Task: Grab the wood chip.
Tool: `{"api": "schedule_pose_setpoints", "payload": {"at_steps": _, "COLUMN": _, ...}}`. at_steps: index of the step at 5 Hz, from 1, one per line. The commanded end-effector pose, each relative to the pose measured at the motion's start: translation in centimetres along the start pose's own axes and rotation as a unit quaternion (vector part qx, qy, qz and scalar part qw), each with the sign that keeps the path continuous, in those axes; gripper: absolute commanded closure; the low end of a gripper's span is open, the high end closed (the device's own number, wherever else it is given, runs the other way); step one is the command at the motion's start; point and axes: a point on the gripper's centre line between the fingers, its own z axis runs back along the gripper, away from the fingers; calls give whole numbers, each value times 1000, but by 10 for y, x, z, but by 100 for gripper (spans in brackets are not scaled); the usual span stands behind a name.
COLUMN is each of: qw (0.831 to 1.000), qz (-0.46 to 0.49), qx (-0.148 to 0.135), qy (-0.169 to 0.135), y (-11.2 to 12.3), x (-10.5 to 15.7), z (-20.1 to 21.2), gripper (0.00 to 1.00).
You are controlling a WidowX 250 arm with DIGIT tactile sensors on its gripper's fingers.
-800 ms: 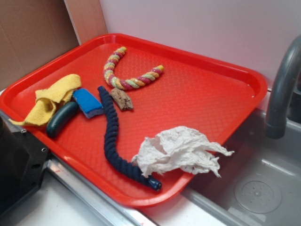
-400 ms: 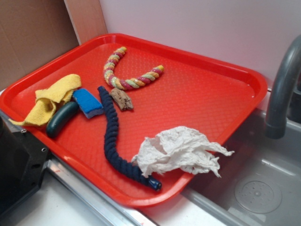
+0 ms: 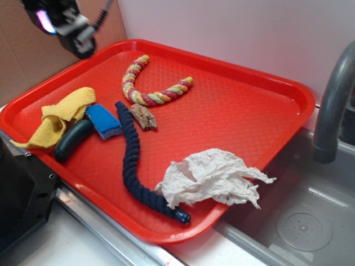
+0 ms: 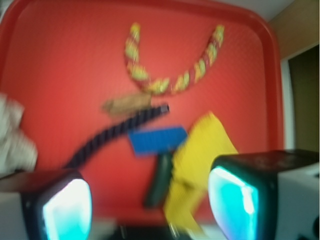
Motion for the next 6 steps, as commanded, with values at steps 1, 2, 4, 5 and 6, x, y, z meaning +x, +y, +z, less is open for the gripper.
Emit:
{"api": "schedule_pose_setpoints", "payload": {"at_steps": 1, "qw": 997, "qz": -45, "qx": -15, "qy": -53, "y": -6, "x": 39, "z": -50, "gripper": 0}}
{"api": "schedule_pose_setpoints", "payload": {"at_steps": 2, "qw": 984, "qz": -166, "qx": -49, "qy": -33, "y": -5, "x": 40, "z": -71, "gripper": 0}}
{"api": "schedule_pose_setpoints", "payload": {"at_steps": 4, "qw": 957, "qz": -279, "qx": -68, "qy": -25, "y": 2, "x": 31, "z": -101, "gripper": 0}}
{"api": "schedule_pose_setpoints", "payload": {"at_steps": 5, "qw": 943, "qz": -322, "qx": -70, "qy": -42, "y": -24, "x": 15, "z": -104, "gripper": 0}}
{"api": "schedule_pose_setpoints", "payload": {"at_steps": 6, "qw": 934, "qz": -352, "qx": -55, "qy": -33, "y": -36, "x": 6, "z": -115, "gripper": 0}}
